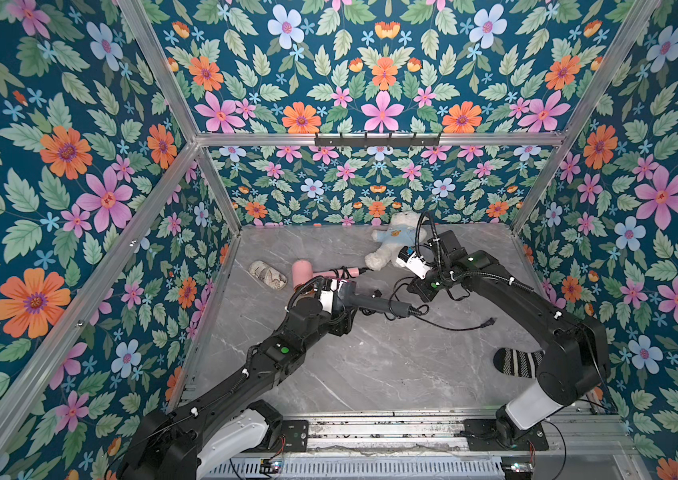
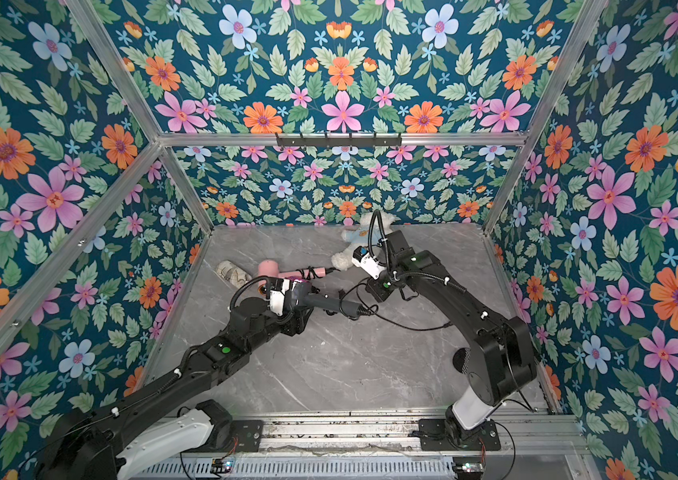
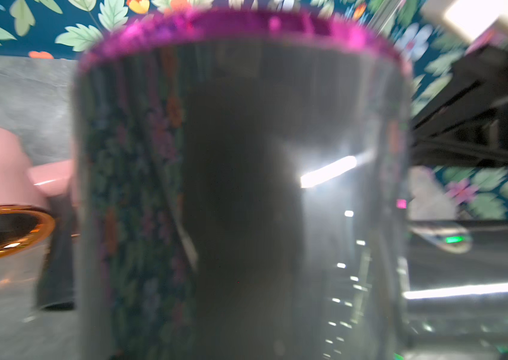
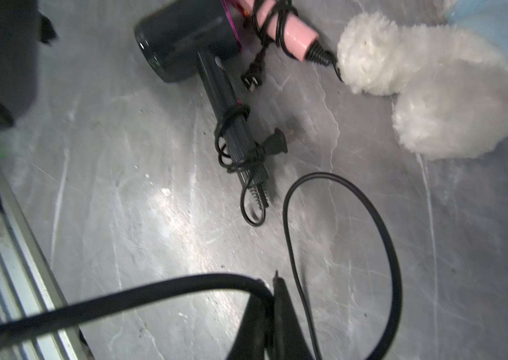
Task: Wrap the cord around the hair dryer
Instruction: Wrap the power cord around the hair dryer.
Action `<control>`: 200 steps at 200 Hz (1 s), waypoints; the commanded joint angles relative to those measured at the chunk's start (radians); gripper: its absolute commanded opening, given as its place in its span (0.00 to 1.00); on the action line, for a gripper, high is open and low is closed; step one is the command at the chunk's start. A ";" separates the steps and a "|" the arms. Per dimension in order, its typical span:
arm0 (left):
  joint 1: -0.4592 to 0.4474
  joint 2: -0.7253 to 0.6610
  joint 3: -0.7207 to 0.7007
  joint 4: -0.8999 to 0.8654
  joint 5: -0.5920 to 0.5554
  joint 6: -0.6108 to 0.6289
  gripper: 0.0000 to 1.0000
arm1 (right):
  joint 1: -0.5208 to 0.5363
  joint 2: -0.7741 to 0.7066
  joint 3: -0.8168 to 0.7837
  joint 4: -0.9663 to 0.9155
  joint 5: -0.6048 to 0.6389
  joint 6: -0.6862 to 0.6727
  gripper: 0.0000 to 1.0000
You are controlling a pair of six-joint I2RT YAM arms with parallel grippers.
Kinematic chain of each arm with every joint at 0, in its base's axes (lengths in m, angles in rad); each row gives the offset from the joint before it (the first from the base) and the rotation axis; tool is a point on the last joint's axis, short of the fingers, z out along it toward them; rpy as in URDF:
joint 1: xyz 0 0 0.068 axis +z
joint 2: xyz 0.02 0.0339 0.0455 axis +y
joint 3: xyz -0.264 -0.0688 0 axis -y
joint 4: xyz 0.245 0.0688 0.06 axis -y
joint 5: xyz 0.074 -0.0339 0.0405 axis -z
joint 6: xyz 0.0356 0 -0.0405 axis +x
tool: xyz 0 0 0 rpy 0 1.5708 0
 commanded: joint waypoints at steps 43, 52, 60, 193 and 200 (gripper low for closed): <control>0.000 0.033 -0.097 0.620 -0.174 -0.313 0.00 | -0.005 -0.043 -0.206 0.371 -0.165 0.253 0.00; -0.001 0.034 -0.092 0.603 -0.227 -0.326 0.00 | -0.004 -0.058 -0.240 0.402 -0.158 0.272 0.00; -0.002 0.033 -0.092 0.586 -0.293 -0.346 0.00 | -0.004 -0.067 -0.263 0.412 -0.153 0.281 0.00; -0.169 0.297 0.315 -0.356 -1.185 -0.353 0.00 | 0.151 -0.170 -0.162 0.128 0.080 0.202 0.00; -0.174 0.326 0.343 -0.388 -1.194 -0.335 0.00 | 0.156 -0.163 -0.124 0.079 0.109 0.181 0.00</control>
